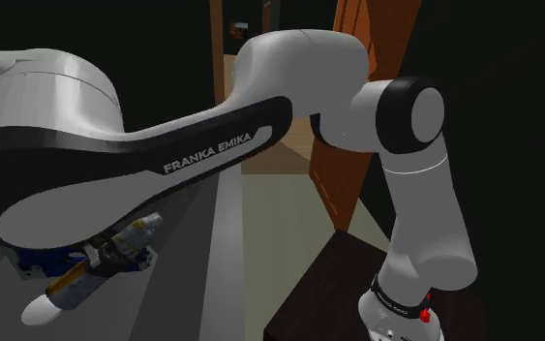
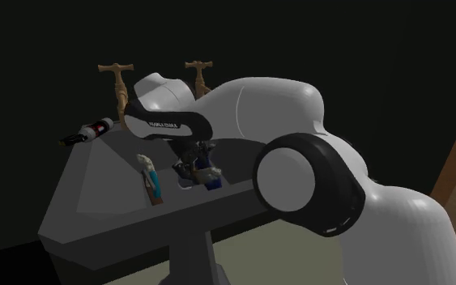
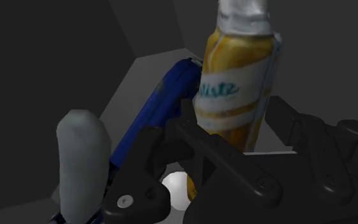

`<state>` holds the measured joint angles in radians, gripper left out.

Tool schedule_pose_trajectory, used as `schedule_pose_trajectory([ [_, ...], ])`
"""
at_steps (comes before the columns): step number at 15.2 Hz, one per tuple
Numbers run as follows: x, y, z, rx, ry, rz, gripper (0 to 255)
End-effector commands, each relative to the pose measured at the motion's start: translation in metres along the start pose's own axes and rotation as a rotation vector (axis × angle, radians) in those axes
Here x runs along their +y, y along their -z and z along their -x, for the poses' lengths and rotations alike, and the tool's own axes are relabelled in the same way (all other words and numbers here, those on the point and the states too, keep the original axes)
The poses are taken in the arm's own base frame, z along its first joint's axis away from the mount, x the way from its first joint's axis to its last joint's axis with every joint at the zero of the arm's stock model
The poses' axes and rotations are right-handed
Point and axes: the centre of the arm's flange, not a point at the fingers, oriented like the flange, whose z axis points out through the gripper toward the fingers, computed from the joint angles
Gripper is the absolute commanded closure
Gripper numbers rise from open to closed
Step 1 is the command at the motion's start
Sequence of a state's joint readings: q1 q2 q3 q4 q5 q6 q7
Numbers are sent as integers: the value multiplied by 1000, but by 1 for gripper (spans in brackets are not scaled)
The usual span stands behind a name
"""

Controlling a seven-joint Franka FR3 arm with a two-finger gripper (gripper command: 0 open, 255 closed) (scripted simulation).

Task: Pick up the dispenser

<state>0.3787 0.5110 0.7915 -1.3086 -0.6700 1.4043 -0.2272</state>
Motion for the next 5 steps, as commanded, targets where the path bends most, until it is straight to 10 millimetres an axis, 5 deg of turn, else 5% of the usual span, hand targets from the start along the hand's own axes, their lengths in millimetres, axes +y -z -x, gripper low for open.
schedule_pose_trajectory([
  [1,1,11,4,0,0,0,255],
  [5,4,21,8,0,0,0,255],
])
